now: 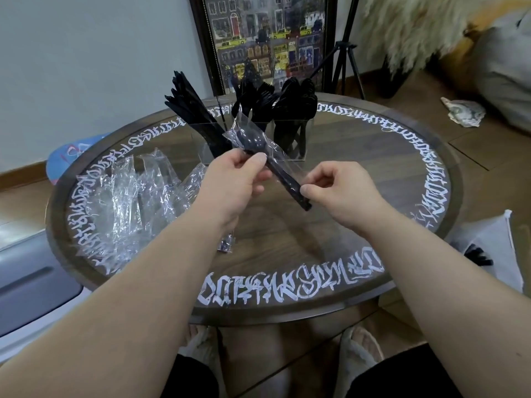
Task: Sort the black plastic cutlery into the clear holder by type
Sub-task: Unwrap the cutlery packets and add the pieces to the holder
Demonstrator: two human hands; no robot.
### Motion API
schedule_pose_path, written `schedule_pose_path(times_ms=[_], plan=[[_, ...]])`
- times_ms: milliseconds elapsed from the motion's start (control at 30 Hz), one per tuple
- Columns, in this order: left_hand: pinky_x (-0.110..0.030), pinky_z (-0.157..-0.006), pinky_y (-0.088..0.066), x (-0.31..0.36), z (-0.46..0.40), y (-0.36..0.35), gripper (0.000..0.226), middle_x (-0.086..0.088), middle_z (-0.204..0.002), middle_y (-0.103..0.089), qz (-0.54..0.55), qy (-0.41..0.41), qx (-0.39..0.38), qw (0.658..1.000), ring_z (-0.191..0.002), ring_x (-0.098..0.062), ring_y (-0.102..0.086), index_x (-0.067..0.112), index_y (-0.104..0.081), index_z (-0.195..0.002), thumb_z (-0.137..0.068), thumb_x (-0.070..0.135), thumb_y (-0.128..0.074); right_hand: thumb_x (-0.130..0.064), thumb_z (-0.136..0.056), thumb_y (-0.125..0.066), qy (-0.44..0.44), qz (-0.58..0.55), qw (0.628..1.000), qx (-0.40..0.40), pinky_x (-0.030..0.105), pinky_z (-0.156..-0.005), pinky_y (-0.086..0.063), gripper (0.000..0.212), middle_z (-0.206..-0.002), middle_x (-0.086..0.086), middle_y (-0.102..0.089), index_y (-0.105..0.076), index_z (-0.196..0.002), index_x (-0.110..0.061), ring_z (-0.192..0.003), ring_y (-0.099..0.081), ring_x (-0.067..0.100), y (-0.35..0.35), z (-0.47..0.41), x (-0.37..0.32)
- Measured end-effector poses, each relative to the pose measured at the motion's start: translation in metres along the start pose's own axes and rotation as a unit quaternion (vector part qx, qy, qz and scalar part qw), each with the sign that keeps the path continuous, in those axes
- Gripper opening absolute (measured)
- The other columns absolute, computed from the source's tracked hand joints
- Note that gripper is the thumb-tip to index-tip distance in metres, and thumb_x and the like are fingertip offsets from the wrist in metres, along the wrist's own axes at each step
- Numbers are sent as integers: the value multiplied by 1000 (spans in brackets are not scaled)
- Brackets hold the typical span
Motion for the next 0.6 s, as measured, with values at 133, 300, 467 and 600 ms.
schedule_pose_path(times_ms=[133, 300, 467, 600], plan=[[-34, -79, -56, -7, 8, -18, 27, 2, -96, -70, -25, 85, -67, 994, -88, -15, -70, 18, -62, -93, -84, 43, -66, -12, -77, -69, 131, 114, 981, 85, 31, -68, -46, 18, -69, -9, -56, -57, -69, -23, -69, -54, 14, 0, 5, -13], [-27, -62, -56, -4, 4, -18, 13, -2, -70, -65, 9, 53, -22, 998, -63, -12, -65, 13, -61, -77, -90, 12, -63, -32, -75, -74, 183, 137, 973, 30, 26, -75, -37, 17, -90, -9, -54, -67, -87, -23, -91, -49, 13, -8, 9, -22], [-22, -63, -51, -5, -3, -7, 11, -1, -80, -69, -5, 51, -20, 998, -72, -13, -62, 16, -64, -81, -90, 11, -62, -20, -84, -65, 44, -20, 998, 50, 25, -95, -44, 25, -106, -11, -64, -65, -109, -26, -100, -58, 5, 14, 3, -6], [-27, -66, -46, -6, -4, -8, 10, -3, -83, -69, -14, 38, -27, 999, -76, -16, -59, 16, -66, -81, -90, 13, -62, -10, -84, -66, 5, -93, 996, 10, 25, -85, -52, 21, -86, -7, -68, -69, -103, -20, -80, -64, 9, 4, 0, 0]])
Point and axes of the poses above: each hand's wrist, its own z-axis away from the middle knuckle, its own y-axis out of the back of the hand, x = y × z, the point moved 4 cm from there along -z, towards the middle knuckle
